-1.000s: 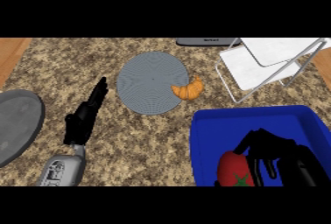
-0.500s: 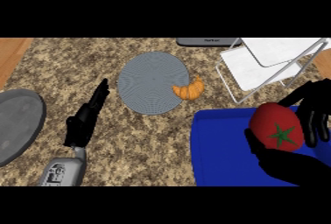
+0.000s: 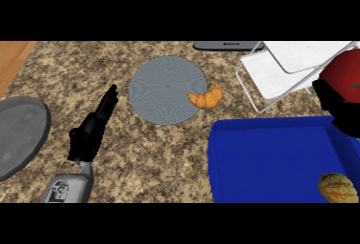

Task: Pick the tomato from the tray and place it in the tiered shelf

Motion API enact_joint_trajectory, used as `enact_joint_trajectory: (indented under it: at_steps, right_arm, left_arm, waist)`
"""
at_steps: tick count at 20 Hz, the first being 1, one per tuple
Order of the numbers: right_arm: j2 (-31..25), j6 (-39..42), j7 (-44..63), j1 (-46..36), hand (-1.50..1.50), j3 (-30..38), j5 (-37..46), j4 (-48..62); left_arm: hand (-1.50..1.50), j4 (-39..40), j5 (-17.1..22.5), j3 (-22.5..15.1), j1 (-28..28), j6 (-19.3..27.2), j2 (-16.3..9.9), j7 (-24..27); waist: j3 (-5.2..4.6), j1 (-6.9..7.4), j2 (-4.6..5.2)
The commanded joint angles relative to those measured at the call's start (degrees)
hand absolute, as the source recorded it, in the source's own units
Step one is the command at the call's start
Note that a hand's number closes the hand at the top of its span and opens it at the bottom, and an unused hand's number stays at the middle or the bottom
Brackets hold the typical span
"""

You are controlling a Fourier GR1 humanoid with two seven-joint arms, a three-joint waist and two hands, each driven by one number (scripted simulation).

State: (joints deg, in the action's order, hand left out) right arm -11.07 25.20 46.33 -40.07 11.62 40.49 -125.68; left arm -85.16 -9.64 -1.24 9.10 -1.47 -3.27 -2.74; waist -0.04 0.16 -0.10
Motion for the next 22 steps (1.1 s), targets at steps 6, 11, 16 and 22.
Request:
enact_joint_trajectory:
  at_steps: [6, 11, 16, 22]
  right_arm:
    - [-7.7, -6.6, -7.4, -7.7, 1.50, 4.4, 0.2, 16.1]
    - [-12.4, -10.1, -14.5, -9.2, 1.50, 3.1, 3.5, 22.4]
    - [-12.4, -15.3, -18.8, -6.7, 1.50, 1.6, 6.0, 26.9]
    - [-9.6, -25.1, -25.7, -10.6, 1.50, -6.0, 13.8, 36.7]
  left_arm:
    - [0.00, 5.2, 0.6, 2.0, 0.3, -0.5, -0.8, 4.8]
    - [0.00, 1.5, -1.8, -1.4, -2.3, 1.4, 1.7, 3.6]
    - [0.00, 2.2, 0.4, 1.0, 1.2, 0.0, 0.3, 1.7]
    - [0.00, 2.8, -0.1, 0.5, 0.6, -1.0, -0.4, 3.0]
  waist:
    - [0.01, 0.15, 0.17]
    - [0.01, 0.37, 0.19]
    - [0.02, 0.09, 0.14]
    - [0.00, 0.51, 0.23]
